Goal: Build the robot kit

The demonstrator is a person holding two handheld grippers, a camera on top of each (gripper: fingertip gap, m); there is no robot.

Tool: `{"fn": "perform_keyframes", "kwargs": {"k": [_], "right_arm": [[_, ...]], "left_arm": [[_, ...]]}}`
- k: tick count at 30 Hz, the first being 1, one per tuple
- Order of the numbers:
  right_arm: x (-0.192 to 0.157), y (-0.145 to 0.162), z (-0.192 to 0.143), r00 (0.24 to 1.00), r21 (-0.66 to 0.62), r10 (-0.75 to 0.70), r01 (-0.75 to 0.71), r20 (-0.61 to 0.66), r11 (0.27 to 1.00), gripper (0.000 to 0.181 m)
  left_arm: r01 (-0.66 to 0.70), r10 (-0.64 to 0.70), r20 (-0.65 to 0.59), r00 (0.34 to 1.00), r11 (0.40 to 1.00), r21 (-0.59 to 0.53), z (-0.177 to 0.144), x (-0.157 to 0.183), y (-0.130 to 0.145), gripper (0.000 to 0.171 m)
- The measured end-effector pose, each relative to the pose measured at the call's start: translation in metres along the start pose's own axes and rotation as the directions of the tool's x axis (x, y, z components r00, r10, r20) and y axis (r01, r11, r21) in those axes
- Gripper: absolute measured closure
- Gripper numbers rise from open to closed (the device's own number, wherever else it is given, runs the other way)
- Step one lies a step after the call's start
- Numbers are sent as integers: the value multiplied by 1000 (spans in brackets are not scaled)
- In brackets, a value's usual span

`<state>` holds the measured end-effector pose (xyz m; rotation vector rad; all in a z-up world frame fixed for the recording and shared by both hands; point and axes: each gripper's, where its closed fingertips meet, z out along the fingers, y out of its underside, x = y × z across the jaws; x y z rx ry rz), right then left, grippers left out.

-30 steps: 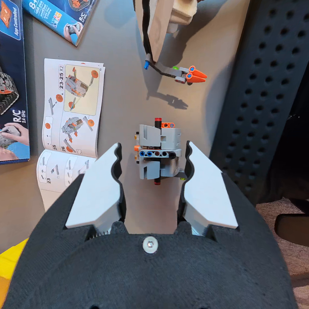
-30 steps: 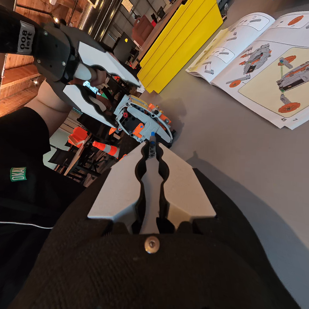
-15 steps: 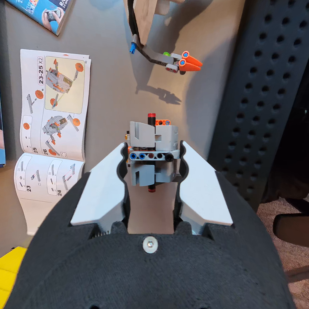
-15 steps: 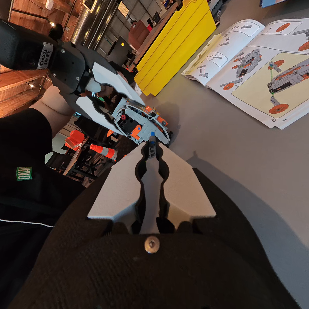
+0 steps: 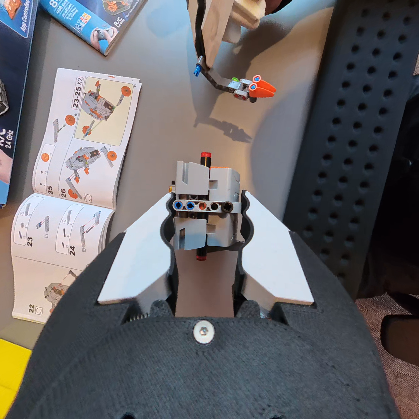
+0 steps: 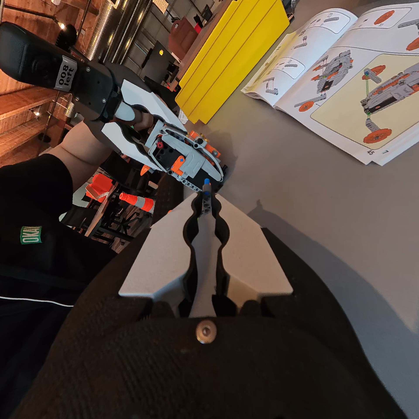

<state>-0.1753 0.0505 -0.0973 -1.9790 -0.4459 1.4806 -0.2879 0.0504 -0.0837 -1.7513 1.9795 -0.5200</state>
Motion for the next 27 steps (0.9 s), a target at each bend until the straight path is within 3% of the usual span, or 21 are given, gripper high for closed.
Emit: {"fn": "perform_keyframes", "kwargs": {"k": [5,9,14,19,27], "right_arm": [[3,-3,-4,1000,17,1,0,-15,1000,175],[4,-9,-10,1000,50,0,1,-17,999,175],[10,-15,-13,999,93,7,-3,-39,996,175],[15,-16,-13,997,92,-20,27,-69,995,175],[27,-10,-12,991,61,-34,43,-132,997,175]], "left_arm": [[43,-46,40,998,996,79,-12,-4,-1,97],[123,-161,124,979,955,271,-55,-15,-5,92],[217,-321,193,927,880,424,-98,-22,19,91],[279,-406,187,895,834,476,-110,-25,44,93],[303,-398,125,909,836,458,-105,-25,43,100]]}}
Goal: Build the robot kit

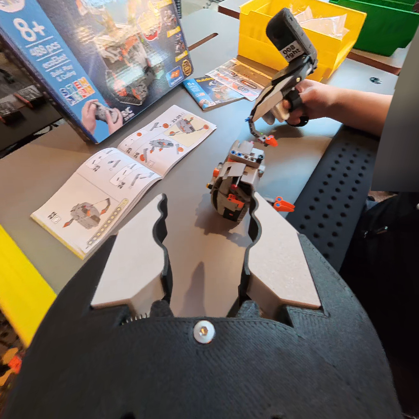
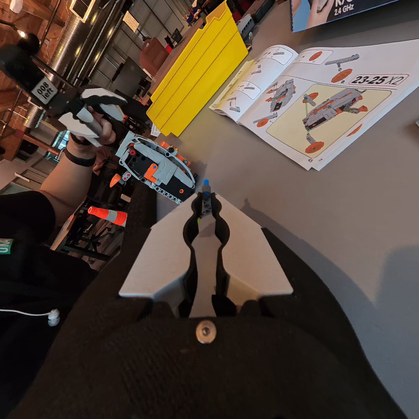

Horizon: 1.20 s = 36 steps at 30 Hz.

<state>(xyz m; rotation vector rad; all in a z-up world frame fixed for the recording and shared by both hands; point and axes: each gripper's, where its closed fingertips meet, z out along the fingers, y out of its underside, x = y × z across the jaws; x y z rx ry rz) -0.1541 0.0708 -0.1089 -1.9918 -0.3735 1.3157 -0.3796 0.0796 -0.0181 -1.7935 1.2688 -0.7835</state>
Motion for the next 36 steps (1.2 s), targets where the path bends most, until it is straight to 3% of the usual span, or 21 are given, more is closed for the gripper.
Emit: {"fn": "perform_keyframes", "kwargs": {"k": [3,9,18,21,27,30,33,36], "right_arm": [[2,2,-1,999,-10,-24,24,-24,1000,175],[-7,0,0,999,-9,-37,37,14,999,175],[-24,2,6,996,-26,-66,68,64,997,175],[-36,5,15,991,-40,-49,55,128,998,175],[-63,14,28,974,-63,-61,76,219,995,176],[-68,16,28,971,-72,-60,78,233,994,175],[-69,13,27,969,-63,-41,58,243,996,175],[-75,13,25,958,-75,15,7,286,997,176]], "left_arm": [[-22,21,-52,998,999,-26,7,22,-8,103],[-108,108,-15,994,994,-30,8,53,-19,100],[-111,115,50,992,991,-80,13,33,-7,97],[-181,184,-1,983,966,-185,41,35,-6,84],[-317,268,-174,947,858,-403,91,42,8,90],[-284,196,-237,951,855,-433,100,48,14,97],[-313,216,-241,946,804,-506,105,44,32,100],[-318,234,-227,945,815,-484,106,42,35,102]]}}
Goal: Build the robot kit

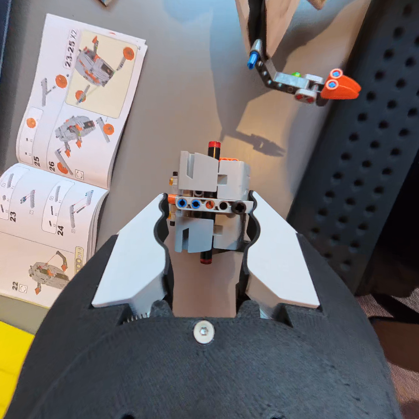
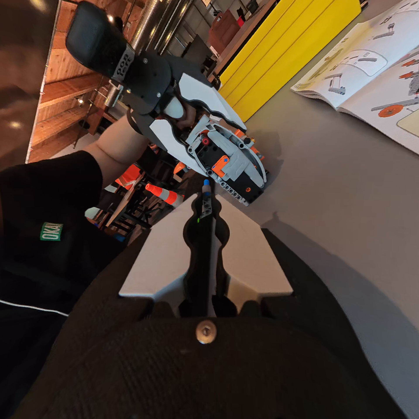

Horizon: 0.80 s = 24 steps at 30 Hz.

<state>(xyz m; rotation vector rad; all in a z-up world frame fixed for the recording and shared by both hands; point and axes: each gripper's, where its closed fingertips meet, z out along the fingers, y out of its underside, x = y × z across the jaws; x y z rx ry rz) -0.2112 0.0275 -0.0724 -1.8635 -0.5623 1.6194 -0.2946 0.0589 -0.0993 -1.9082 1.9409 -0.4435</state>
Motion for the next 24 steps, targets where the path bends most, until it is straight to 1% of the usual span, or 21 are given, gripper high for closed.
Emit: {"fn": "perform_keyframes", "kwargs": {"k": [3,6,8,10,13,17,20,24], "right_arm": [[-8,1,2,996,-4,68,-68,63,998,175],[-17,1,9,981,-16,147,-146,128,989,175],[-22,1,18,967,-39,200,-196,157,980,176],[-30,0,29,960,-64,220,-212,175,975,176],[-37,-3,48,971,-115,190,-174,145,978,175],[-28,-14,70,992,-165,104,-92,67,982,175],[-26,-21,81,992,-203,122,-112,39,973,174],[-19,-22,93,989,-276,139,-145,-42,950,175]], "left_arm": [[0,-4,29,1000,994,112,-1,1,-2,103],[-10,-4,67,998,978,208,-8,2,2,103],[-26,0,98,995,962,271,-13,4,5,104],[-37,-4,123,992,943,330,-18,6,8,104],[-9,-44,119,992,913,407,-22,5,12,104],[31,-79,79,994,874,484,-24,2,16,104],[48,-94,66,993,858,512,-25,1,18,104],[37,-88,74,993,854,518,-25,2,17,104]]}}
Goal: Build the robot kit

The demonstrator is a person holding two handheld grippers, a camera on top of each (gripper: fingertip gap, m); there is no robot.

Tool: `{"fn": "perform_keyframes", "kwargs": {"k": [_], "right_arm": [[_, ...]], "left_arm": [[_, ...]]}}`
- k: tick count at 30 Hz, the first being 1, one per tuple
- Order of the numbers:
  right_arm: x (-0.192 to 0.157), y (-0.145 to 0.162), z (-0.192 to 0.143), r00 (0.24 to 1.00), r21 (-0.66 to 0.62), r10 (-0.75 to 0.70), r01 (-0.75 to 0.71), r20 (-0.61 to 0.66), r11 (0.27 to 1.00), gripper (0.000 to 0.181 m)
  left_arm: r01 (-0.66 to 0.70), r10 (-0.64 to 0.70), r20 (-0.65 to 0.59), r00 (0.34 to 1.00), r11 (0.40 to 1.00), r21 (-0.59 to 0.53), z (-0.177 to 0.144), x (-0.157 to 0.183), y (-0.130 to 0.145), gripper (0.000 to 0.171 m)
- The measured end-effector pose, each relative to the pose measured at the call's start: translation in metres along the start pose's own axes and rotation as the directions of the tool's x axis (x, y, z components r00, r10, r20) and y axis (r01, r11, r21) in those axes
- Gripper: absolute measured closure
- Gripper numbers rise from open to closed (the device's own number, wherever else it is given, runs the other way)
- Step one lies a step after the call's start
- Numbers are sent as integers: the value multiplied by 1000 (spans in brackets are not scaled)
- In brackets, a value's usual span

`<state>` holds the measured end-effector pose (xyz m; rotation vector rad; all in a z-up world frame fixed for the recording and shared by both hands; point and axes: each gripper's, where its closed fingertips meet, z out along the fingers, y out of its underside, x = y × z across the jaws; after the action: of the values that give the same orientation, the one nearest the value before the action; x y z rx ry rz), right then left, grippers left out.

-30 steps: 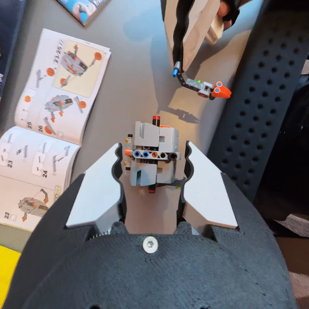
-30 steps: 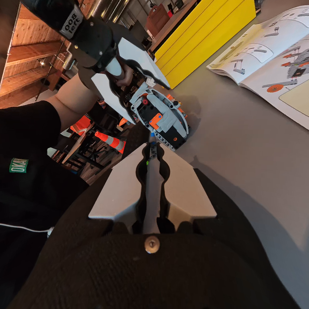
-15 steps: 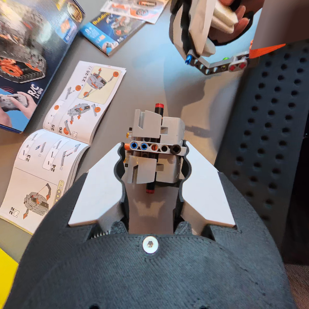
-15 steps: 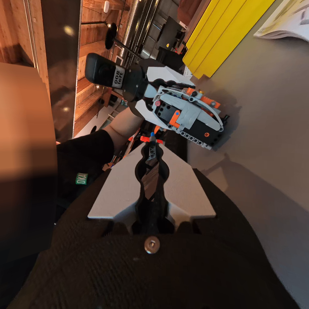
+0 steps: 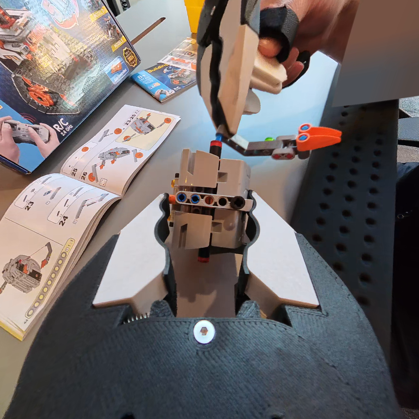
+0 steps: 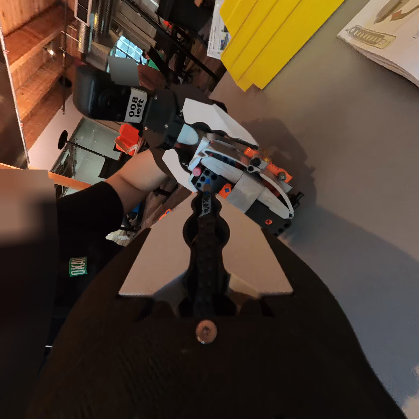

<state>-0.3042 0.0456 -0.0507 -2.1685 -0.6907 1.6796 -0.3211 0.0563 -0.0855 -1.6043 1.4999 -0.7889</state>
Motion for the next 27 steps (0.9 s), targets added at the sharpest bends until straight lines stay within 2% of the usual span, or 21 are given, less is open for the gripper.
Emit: {"fn": "perform_keyframes", "kwargs": {"k": [5,9,16,27], "right_arm": [[2,1,9,1000,-78,-2,0,-25,997,175],[-1,0,11,1000,-66,10,-11,-12,998,174],[-1,5,6,999,-127,15,-20,-43,992,175],[1,12,-1,984,-376,-79,14,-157,926,175]], "left_arm": [[-7,7,-12,1000,1000,-6,2,2,-1,104],[-5,5,-16,1000,1000,-10,2,2,-1,104],[-35,33,-30,999,998,-49,5,6,-3,104],[-64,56,-65,996,988,-138,11,9,-5,104]]}}
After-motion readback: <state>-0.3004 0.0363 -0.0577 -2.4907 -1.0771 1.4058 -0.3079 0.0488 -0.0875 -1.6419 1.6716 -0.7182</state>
